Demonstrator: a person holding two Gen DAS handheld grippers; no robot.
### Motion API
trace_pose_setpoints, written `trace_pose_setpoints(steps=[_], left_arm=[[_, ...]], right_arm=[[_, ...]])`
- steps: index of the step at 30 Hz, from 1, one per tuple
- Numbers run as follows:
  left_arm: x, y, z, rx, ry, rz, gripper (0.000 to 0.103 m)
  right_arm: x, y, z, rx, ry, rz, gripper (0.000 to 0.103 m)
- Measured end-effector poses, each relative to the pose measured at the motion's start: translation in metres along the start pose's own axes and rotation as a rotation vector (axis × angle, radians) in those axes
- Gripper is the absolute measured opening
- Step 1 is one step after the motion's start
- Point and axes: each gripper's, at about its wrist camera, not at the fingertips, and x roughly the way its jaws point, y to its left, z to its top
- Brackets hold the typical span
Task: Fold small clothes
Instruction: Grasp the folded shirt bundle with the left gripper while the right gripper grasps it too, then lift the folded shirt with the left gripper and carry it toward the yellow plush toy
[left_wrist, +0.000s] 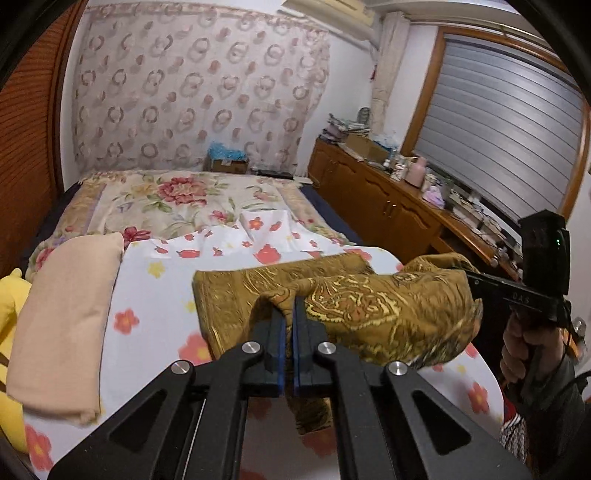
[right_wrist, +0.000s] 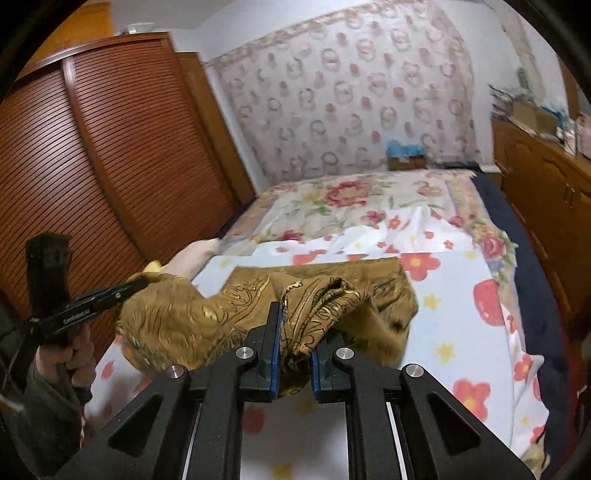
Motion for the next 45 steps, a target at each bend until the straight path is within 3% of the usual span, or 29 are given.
trace_pose_setpoints(steps=[5, 9, 10, 12, 14, 19, 20, 23, 24, 26, 31, 32, 35, 38, 41, 45], left_arm=[[0.042, 0.024, 0.013, -0.008, 0.058, 0.050, 0.003], [0.071, 0.038, 0.021, -0.022, 0.101, 0.061, 0.003], [0.075, 0.040, 0.022, -0.023, 0.108, 0.062, 0.003], [0.086, 0.045, 0.023, -0.027, 0.126, 0.063, 0.003], [0.095, 0.048, 0.023, -0.029, 0.143, 0.063, 0.003], [0.107, 0.047, 0.024, 0.000, 0.184, 0.061, 0.005], [0.106, 0.046, 0.024, 0.008, 0.183, 0.053, 0.011], [0.090, 0.047, 0.030, 0.028, 0.141, 0.041, 0.054], [0.087, 0.048, 0.031, 0.030, 0.131, 0.039, 0.062], [0.076, 0.050, 0.035, 0.037, 0.111, 0.043, 0.072], [0.057, 0.057, 0.033, 0.037, 0.105, 0.042, 0.077], [0.056, 0.057, 0.031, 0.037, 0.112, 0.041, 0.077], [0.055, 0.058, 0.024, 0.054, 0.125, 0.037, 0.077], [0.058, 0.057, 0.020, 0.055, 0.134, 0.027, 0.077], [0.067, 0.055, 0.021, 0.062, 0.146, 0.024, 0.077], [0.090, 0.051, 0.024, 0.082, 0.184, 0.034, 0.077]], right_arm=[[0.046, -0.010, 0.014, 0.022, 0.053, -0.062, 0.012], [0.075, -0.015, 0.032, 0.038, 0.066, -0.084, 0.023], [0.077, -0.015, 0.036, 0.039, 0.069, -0.085, 0.025], [0.080, -0.018, 0.043, 0.033, 0.065, -0.095, 0.042], [0.075, -0.018, 0.051, 0.002, 0.054, -0.134, 0.052], [0.061, -0.016, 0.048, -0.084, 0.028, -0.169, 0.053], [0.060, -0.017, 0.042, -0.102, 0.036, -0.169, 0.053], [0.064, -0.016, 0.027, -0.151, 0.070, -0.117, 0.053], [0.070, -0.016, 0.024, -0.164, 0.091, -0.114, 0.053], [0.085, -0.014, 0.019, -0.189, 0.131, -0.126, 0.053], [0.121, -0.010, 0.027, -0.207, 0.165, -0.102, 0.053], [0.127, -0.012, 0.031, -0.200, 0.166, -0.110, 0.052], [0.140, -0.022, 0.041, -0.174, 0.167, -0.061, 0.004], [0.133, -0.041, 0.042, -0.107, 0.122, -0.073, 0.003], [0.137, -0.055, 0.034, -0.048, 0.155, -0.126, 0.004], [0.136, -0.047, 0.034, -0.067, 0.159, -0.166, 0.005]])
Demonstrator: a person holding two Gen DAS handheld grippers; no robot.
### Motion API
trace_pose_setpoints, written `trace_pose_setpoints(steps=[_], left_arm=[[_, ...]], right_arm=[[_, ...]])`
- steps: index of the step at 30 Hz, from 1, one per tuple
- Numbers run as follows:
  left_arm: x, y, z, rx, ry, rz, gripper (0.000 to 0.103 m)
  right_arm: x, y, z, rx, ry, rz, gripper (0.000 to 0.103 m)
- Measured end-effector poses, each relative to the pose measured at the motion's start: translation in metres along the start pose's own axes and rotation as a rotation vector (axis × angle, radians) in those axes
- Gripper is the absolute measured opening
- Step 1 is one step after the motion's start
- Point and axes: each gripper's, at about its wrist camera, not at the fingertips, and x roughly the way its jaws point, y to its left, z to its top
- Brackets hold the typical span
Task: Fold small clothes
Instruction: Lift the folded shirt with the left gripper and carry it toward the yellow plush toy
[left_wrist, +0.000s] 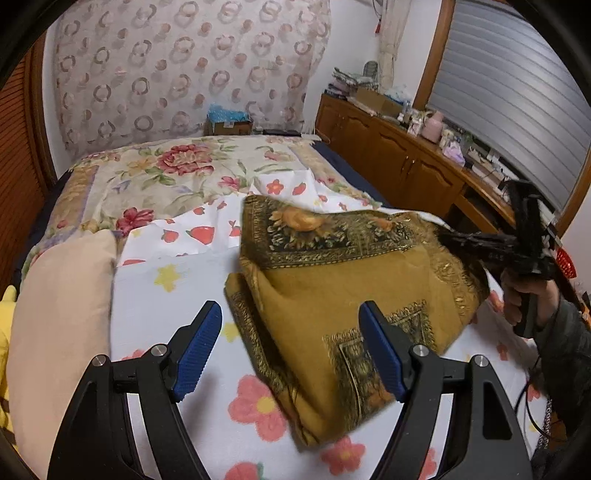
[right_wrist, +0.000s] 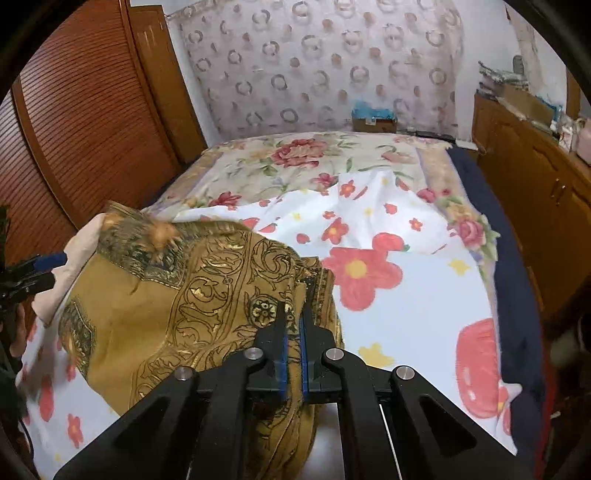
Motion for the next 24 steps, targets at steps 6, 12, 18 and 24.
trace_pose_setpoints(steps=[6, 12, 18, 24], left_arm=[[0.028, 0.010, 0.008, -0.004, 0.041, 0.045, 0.077], [0.054, 0.023, 0.011, -0.041, 0.094, 0.069, 0.077], [0.059, 0.029, 0.005, -0.078, 0.109, 0.051, 0.077], [0.061, 0.028, 0.004, -0.084, 0.103, 0.005, 0.057]], right_arm=[[-0.009, 0.015, 0.001, -0.026, -0.021, -0.053, 0.050], [0.012, 0.011, 0.000, -0.018, 0.025, -0.029, 0.059], [0.021, 0.000, 0.004, 0.028, 0.062, 0.023, 0.059], [0.023, -0.001, 0.007, 0.026, 0.080, 0.070, 0.054]])
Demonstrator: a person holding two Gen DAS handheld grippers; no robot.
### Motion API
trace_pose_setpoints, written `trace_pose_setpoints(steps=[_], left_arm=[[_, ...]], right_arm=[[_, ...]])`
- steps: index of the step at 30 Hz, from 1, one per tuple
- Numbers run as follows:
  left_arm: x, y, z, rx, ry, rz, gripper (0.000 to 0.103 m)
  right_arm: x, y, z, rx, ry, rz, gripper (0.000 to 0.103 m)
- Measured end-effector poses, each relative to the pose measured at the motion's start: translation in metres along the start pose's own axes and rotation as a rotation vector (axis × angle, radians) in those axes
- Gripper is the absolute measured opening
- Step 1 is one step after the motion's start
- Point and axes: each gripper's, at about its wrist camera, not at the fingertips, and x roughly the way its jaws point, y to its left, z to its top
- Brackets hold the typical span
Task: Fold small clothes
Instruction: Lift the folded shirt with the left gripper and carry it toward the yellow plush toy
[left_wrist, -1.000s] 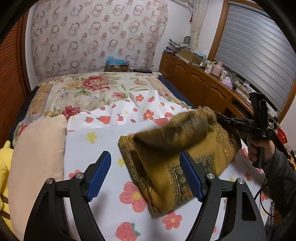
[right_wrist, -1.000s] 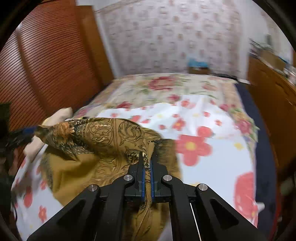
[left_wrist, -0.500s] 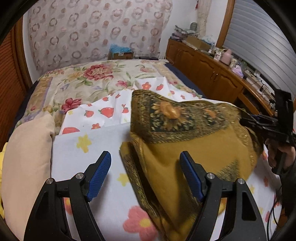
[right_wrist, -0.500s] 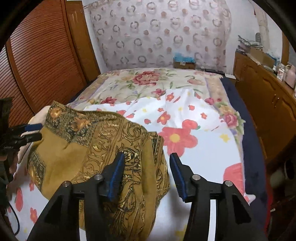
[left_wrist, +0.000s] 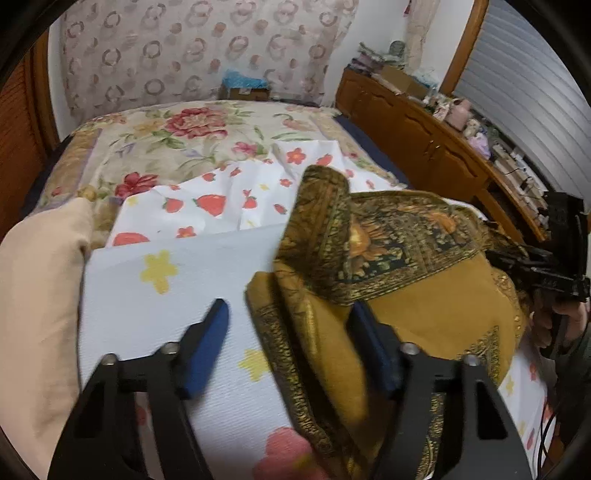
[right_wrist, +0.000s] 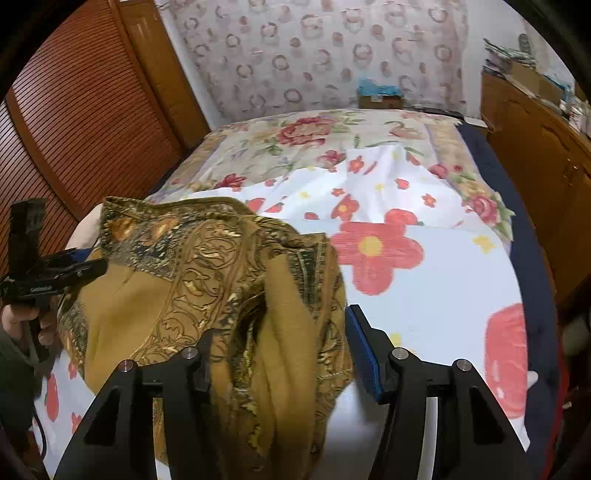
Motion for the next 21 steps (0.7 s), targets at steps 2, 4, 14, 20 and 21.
trace_pose_setpoints(steps=[2, 4, 14, 20, 21], left_arm=[[0.001, -0.001, 0.001, -0.006, 0.007, -0.037, 0.041], [-0.001, -0.005, 0.002, 0.001, -0.002, -0.049, 0.019], [-0.083, -0.025, -0.007, 0.018, -0.197, -0.083, 0.007], [-0.151, -0.009, -0.025, 0.001, -0.347, 0.021, 0.007], [-0.163, -0.002, -0.030, -0.004, -0.370, 0.058, 0.007]], right_arm=[[0.002, 0.001, 0.001, -0.015, 0.003, 0.020, 0.042], [0.004, 0.001, 0.000, -0.025, 0.010, 0.052, 0.031], [-0.044, 0.025, 0.009, -0.129, -0.159, 0.114, 0.013], [-0.062, 0.082, 0.036, -0.274, -0.227, 0.157, 0.013], [-0.061, 0.092, 0.042, -0.298, -0.230, 0.164, 0.013]])
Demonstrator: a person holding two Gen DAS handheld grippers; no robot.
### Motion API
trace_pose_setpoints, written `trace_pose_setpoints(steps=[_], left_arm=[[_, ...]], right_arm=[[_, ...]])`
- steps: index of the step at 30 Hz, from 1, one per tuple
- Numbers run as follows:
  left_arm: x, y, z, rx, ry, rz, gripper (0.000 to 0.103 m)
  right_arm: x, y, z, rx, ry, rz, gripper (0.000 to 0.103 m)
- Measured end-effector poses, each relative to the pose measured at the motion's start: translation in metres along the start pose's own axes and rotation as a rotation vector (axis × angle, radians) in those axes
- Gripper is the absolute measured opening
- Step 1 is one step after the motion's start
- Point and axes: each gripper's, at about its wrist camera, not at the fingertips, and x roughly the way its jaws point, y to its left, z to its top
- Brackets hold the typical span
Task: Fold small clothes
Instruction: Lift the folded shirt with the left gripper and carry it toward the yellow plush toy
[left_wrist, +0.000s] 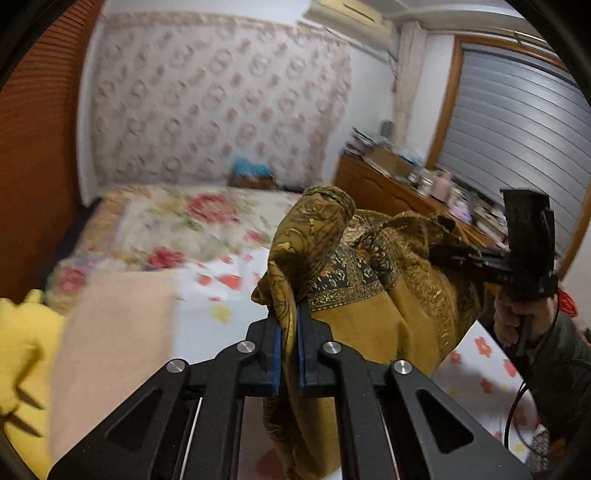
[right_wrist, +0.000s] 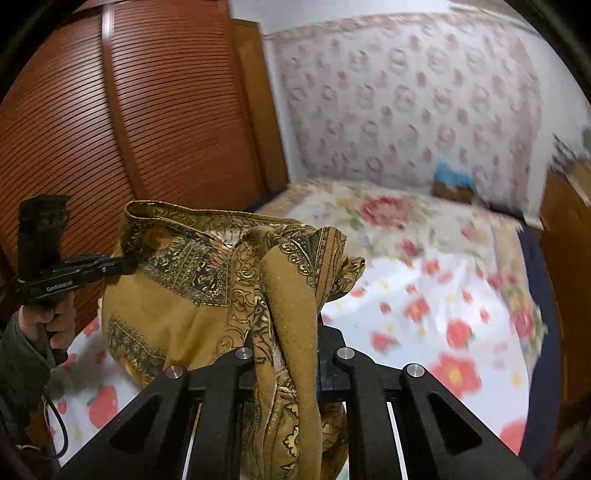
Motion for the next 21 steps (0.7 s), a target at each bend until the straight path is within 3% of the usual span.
trace_pose_setpoints(steps=[8, 21], left_arm=[[-0.039, 0.072, -0.020, -0.106, -0.052, 0.163, 0.007], [-0.073, 0.124, -0.091, -0.279, -0.071, 0.234, 0.007]], right_arm=[[0.063, 0.074, 0.079, -0.245, -0.015, 0.052, 0.013], [0.193, 0.178, 0.152, -0.470, 0.085, 0.160, 0.013]])
